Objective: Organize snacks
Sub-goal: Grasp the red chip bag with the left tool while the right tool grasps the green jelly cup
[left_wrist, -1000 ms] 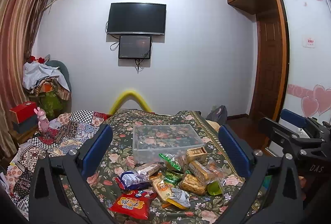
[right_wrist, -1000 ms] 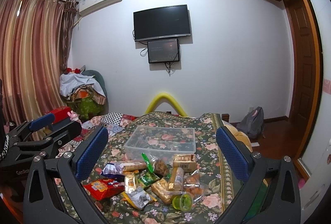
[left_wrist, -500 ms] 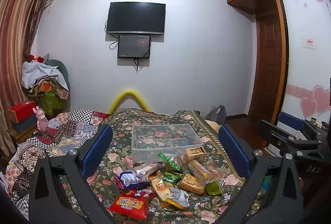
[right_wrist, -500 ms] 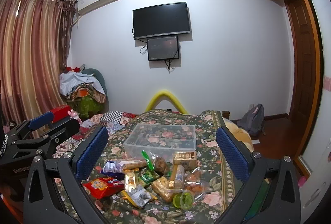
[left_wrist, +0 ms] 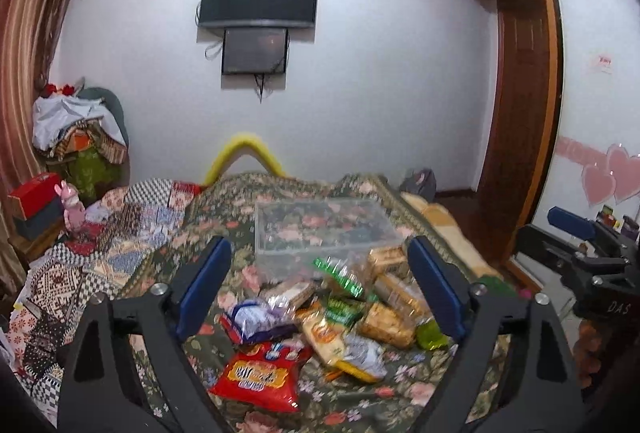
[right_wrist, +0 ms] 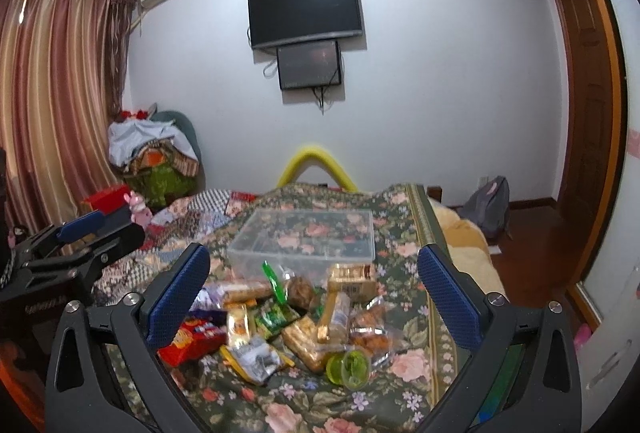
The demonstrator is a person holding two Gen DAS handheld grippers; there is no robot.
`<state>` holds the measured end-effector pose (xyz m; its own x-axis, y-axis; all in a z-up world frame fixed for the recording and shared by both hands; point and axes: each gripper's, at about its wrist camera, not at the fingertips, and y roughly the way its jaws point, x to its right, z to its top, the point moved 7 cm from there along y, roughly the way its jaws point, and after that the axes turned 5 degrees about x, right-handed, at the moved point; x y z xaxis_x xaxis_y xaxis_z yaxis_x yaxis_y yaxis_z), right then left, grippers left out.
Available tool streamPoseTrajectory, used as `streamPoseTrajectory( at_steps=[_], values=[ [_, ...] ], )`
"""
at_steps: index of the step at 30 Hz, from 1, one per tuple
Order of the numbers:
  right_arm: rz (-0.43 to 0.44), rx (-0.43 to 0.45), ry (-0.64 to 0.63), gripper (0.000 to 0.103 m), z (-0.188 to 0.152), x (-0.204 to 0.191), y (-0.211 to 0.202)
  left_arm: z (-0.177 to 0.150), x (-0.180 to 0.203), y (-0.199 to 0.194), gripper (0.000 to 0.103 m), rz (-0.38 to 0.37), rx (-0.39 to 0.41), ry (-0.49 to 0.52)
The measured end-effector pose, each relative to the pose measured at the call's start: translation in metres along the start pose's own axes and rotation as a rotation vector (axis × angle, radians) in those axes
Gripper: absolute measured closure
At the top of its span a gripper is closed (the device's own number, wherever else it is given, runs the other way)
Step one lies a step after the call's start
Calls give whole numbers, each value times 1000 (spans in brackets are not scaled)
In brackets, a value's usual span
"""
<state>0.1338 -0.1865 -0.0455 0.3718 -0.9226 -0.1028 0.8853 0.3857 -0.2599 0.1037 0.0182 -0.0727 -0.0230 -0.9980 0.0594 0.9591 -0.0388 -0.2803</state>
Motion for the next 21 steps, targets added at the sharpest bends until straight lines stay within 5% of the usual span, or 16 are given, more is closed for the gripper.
streamPoseTrajectory(
  at_steps=[9, 21],
  values=[
    [-2, -200, -7, 24, -52, 21, 24, -64, -28, 40, 21, -7, -220, 11],
    [13, -449, 58, 34, -118, 39, 50, -140, -57, 85, 21, 5, -447, -25]
  ],
)
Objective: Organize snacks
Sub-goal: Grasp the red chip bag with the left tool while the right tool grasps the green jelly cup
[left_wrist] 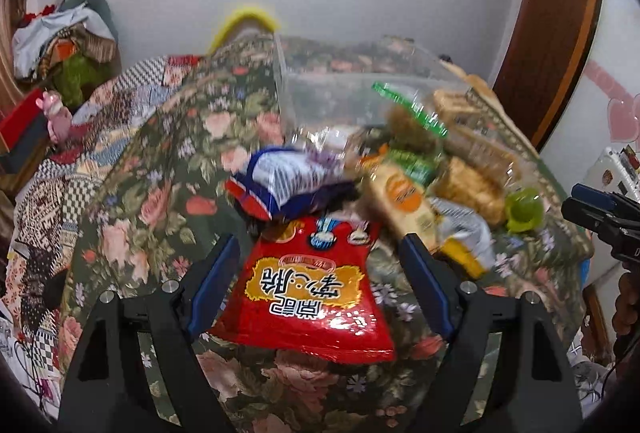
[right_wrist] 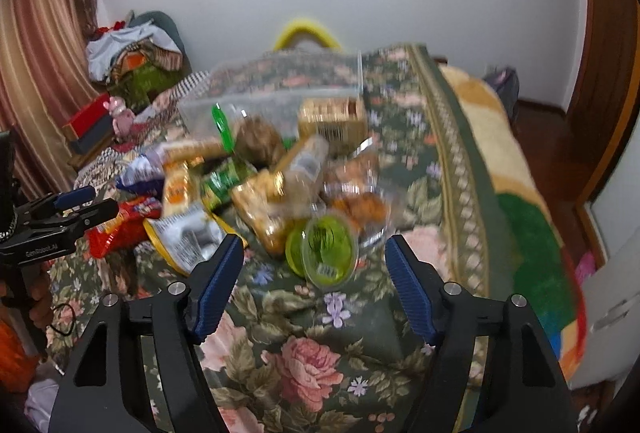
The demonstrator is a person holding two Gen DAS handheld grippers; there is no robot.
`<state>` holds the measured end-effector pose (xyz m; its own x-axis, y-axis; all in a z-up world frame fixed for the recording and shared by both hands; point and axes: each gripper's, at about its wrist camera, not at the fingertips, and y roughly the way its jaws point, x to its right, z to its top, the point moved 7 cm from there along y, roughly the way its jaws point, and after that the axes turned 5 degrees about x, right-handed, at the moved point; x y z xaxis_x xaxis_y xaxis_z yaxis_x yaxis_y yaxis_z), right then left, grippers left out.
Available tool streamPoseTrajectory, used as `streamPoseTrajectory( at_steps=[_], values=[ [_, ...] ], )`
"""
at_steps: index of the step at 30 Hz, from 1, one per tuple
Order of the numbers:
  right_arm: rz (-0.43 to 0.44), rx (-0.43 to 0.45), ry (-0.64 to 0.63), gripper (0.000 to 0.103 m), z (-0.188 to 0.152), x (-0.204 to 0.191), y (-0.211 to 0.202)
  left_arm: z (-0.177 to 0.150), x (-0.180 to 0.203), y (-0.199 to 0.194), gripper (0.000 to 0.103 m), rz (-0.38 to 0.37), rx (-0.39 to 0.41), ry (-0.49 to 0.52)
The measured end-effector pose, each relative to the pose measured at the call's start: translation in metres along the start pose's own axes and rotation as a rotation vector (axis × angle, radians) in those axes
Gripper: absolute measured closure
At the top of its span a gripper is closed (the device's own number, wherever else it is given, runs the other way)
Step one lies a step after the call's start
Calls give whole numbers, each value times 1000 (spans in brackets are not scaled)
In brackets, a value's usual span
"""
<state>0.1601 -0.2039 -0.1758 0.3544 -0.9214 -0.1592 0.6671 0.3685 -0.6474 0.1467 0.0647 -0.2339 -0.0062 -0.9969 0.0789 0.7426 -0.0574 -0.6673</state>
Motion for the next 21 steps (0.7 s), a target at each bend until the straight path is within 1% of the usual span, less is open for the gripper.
streamPoseTrajectory(
  at_steps=[5, 9, 10, 15, 21],
  values=[
    [28, -61, 30, 34, -6, 4, 15, -12, -8, 23, 21, 1, -62, -15],
    [43, -87, 28, 35, -8, 4, 25, -19, -10, 37, 21, -8, -105, -22],
    [45, -95, 28, 35, -9, 3, 28, -20, -10, 40, 21, -11, -109, -23],
    [62, -134, 42, 44, -14, 1, 44, -23, -10, 55, 21, -16, -127, -30],
    [79, -147, 67, 44, -15, 0, 49, -23, -8, 56, 30, -12, -115, -31]
  ],
)
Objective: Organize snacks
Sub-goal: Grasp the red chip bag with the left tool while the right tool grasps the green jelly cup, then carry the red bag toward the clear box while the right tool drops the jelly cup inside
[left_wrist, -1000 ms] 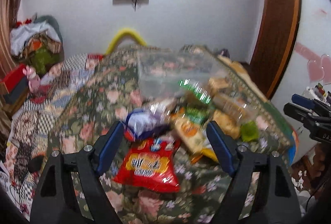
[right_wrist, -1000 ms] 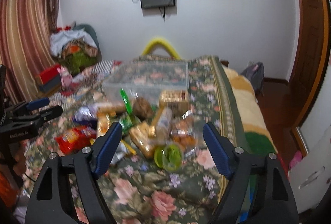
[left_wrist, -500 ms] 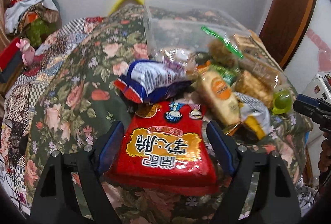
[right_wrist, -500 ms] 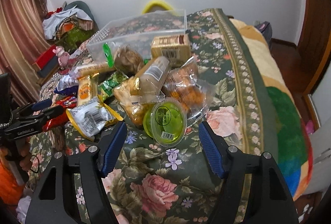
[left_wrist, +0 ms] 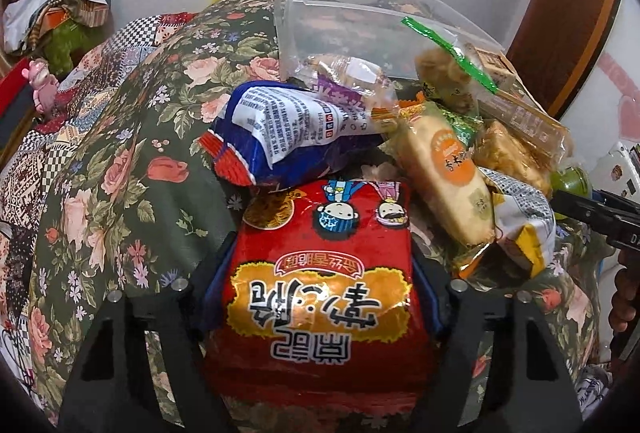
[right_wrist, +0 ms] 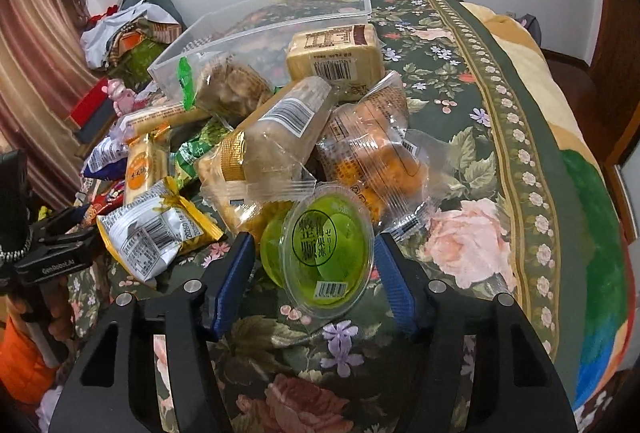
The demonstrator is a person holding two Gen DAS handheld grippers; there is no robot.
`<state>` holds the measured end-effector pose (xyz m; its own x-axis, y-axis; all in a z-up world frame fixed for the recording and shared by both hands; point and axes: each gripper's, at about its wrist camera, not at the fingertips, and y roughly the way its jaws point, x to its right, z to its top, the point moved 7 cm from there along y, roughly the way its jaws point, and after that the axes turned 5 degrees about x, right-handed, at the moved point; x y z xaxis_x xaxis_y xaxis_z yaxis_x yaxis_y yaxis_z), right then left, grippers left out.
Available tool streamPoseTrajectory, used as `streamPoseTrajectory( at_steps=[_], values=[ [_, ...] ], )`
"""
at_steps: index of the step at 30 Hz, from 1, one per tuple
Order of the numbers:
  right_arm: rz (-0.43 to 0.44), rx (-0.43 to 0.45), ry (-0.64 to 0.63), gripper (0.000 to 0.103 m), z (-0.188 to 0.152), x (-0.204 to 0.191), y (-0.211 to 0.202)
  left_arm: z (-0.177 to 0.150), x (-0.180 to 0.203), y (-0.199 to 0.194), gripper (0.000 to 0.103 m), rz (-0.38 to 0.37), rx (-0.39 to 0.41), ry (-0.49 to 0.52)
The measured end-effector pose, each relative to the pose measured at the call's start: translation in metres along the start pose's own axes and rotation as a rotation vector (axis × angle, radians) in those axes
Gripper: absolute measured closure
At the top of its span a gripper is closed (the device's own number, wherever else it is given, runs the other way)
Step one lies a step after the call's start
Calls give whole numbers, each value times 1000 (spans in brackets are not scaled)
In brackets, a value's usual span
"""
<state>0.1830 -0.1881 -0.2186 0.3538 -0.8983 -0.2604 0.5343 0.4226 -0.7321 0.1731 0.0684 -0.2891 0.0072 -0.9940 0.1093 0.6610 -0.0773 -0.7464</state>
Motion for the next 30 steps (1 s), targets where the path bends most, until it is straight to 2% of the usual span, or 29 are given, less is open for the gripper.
streamPoseTrajectory(
  at_steps=[7, 12, 23, 30],
  values=[
    [-41, -14, -29, 48, -1, 3, 8, -2, 8, -10, 32, 1, 2, 15],
    [-36, 0, -18, 49, -1, 3, 1, 1, 12, -26, 34, -14, 19, 4],
    [-33, 67, -35, 49, 6, -2, -31, 25, 31, -78, 34, -25, 151, 42],
    [-40, 134, -43, 49, 23, -6, -50, 53, 36, -99, 34, -22, 232, 54]
  ],
)
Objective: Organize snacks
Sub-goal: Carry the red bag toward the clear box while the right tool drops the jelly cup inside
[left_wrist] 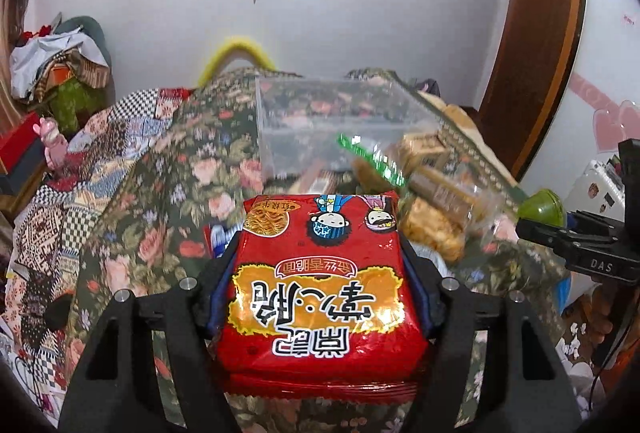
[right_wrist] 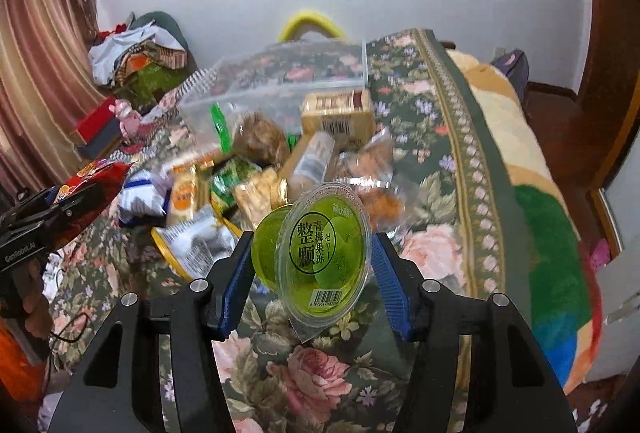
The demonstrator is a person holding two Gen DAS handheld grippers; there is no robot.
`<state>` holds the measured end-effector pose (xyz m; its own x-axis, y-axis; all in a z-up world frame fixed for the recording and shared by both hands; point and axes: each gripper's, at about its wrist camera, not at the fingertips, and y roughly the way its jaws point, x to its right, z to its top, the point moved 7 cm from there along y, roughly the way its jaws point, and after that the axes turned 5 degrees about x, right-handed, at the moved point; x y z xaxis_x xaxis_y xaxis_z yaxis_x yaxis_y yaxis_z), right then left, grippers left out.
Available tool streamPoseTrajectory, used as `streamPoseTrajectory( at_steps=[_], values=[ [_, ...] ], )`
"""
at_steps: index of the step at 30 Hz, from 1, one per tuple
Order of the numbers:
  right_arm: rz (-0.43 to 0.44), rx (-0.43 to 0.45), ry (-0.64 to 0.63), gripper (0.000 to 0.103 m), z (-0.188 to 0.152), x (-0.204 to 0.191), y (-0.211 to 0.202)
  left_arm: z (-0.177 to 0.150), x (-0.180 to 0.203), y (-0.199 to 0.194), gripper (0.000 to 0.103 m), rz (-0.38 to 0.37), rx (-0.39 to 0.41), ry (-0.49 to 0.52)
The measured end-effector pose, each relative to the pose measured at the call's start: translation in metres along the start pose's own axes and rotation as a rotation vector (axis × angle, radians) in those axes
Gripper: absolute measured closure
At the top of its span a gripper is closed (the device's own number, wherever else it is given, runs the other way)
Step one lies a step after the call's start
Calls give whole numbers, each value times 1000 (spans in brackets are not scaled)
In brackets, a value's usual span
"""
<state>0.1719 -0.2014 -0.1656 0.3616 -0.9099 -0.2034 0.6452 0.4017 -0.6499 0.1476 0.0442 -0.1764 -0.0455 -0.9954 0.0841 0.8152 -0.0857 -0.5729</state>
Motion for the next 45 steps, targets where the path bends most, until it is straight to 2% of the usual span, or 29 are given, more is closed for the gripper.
streamPoseTrajectory(
  at_steps=[6, 15, 24, 31, 36, 45],
  values=[
    [-6, 76, -32, 49, 30, -5, -8, 30, 2, 0, 34, 16, 60, 5],
    [-14, 173, -79, 49, 77, -9, -3, 77, -1, 20, 34, 11, 102, -1],
    [8, 219, -91, 49, 116, -14, 21, 113, -10, 68, 34, 10, 82, -20],
    [13, 203, -92, 49, 129, -15, 53, 128, -16, 114, 34, 19, 30, -25],
    [-1, 168, -126, 49, 134, -15, 81, 130, -23, 157, 34, 32, -36, -52],
    [-30, 46, -209, 49, 133, -13, 138, 124, -29, 220, 34, 54, -157, -22]
  ],
)
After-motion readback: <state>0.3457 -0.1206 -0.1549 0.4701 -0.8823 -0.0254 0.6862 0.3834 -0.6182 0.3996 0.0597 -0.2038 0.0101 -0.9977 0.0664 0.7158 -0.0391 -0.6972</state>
